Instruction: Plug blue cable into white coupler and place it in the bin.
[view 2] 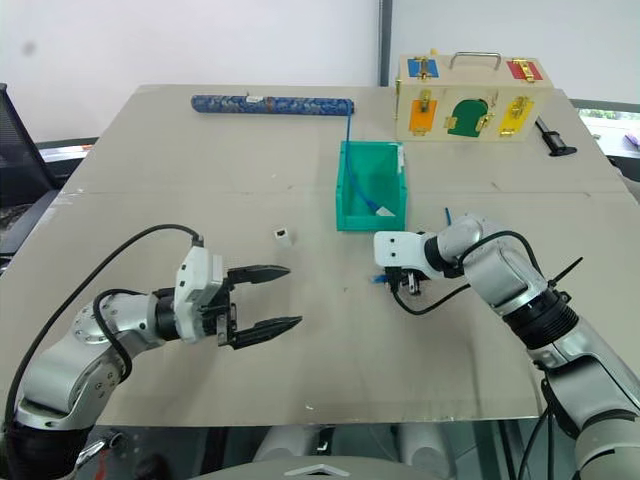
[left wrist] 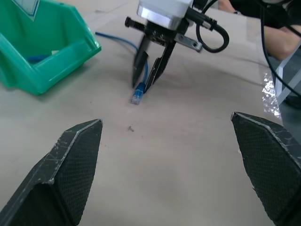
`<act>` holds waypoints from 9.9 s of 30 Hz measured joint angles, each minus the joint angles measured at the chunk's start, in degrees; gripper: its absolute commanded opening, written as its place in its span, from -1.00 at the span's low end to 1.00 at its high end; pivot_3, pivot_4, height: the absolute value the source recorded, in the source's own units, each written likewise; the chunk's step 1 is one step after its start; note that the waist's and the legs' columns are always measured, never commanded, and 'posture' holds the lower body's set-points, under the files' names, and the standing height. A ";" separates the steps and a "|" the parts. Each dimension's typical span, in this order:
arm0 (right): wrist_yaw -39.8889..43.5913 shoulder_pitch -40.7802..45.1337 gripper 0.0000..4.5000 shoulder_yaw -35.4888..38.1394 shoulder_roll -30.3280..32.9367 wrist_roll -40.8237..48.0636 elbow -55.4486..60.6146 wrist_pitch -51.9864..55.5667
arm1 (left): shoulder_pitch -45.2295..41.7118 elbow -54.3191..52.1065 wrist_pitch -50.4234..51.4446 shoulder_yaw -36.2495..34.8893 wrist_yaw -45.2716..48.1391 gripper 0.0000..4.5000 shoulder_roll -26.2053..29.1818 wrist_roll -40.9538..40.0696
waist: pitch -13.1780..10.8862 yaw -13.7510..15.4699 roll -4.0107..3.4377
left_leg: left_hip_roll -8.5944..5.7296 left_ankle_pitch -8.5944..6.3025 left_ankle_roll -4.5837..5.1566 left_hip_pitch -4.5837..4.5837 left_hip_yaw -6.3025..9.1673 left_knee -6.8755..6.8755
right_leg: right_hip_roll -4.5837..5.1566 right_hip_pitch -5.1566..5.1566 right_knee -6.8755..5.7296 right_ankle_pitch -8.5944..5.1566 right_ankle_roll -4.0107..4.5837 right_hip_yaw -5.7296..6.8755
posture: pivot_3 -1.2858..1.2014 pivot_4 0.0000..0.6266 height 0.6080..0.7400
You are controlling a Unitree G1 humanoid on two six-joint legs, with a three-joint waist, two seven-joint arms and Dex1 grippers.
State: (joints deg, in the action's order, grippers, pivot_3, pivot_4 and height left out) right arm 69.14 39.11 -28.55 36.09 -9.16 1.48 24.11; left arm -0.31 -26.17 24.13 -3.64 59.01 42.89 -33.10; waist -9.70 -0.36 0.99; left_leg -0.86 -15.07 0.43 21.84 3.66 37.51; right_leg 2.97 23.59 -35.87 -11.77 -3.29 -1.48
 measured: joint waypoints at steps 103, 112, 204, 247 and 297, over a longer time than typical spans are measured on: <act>-80.08 -29.49 -1.00 32.41 -13.22 90.71 35.34 14.36 | -29.17 26.21 -8.99 6.81 -1.81 0.59 -15.64 9.28 | 0.21 -1.21 -0.06 | 0.10 -0.01 0.06 0.04 0.13 0.23 | -0.25 -0.05 -0.21 0.00 -0.04 -0.05 | 0.03 -0.52 1.00; -76.29 -29.90 -1.00 34.14 -11.81 91.03 33.32 14.18 | -28.57 40.92 -8.20 2.60 4.77 0.59 -3.71 11.76 | 0.19 -1.44 -0.08 | 0.08 -0.01 0.06 0.07 0.10 0.22 | -0.23 -0.04 -0.15 0.00 -0.04 -0.05 | 0.03 -0.52 1.00; -15.65 -4.42 -1.00 9.40 -5.54 31.53 4.93 13.26 | -41.31 60.69 -34.65 23.26 16.94 -0.86 -19.34 30.75 | 0.18 -0.76 -0.05 | 0.04 -0.02 0.07 0.12 0.10 0.62 | -0.19 0.03 -0.53 0.01 -0.05 -0.01 | 0.03 -0.52 1.00; -3.42 0.56 -1.00 4.83 -6.75 20.46 -2.68 4.03 | -40.51 58.32 -32.17 23.26 17.07 -0.86 -19.07 30.84 | 0.26 -0.84 -0.05 | 0.04 -0.03 0.07 0.00 0.10 0.60 | -0.20 -0.03 -0.57 0.01 -0.05 -0.01 | 0.03 -0.52 1.00; -1.73 -1.03 -0.57 7.11 -14.97 17.29 -19.18 -8.90 | -39.07 58.26 -29.42 22.43 17.99 -0.86 -18.13 31.35 | 1.61 -2.20 -0.04 | 0.08 -0.03 0.07 -1.01 -0.05 -0.14 | -0.26 -0.49 -0.65 -0.23 -0.13 -0.19 | 0.03 -0.52 1.00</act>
State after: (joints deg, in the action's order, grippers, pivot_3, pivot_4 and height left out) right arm 67.40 38.08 -21.44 21.12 8.14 -17.70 15.21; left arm -39.38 32.08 -5.28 18.79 77.00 24.76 -1.75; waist -8.09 -2.56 0.95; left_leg -0.78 -15.10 0.50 20.83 3.61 37.38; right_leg 2.71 23.10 -36.52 -12.00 -3.42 -1.67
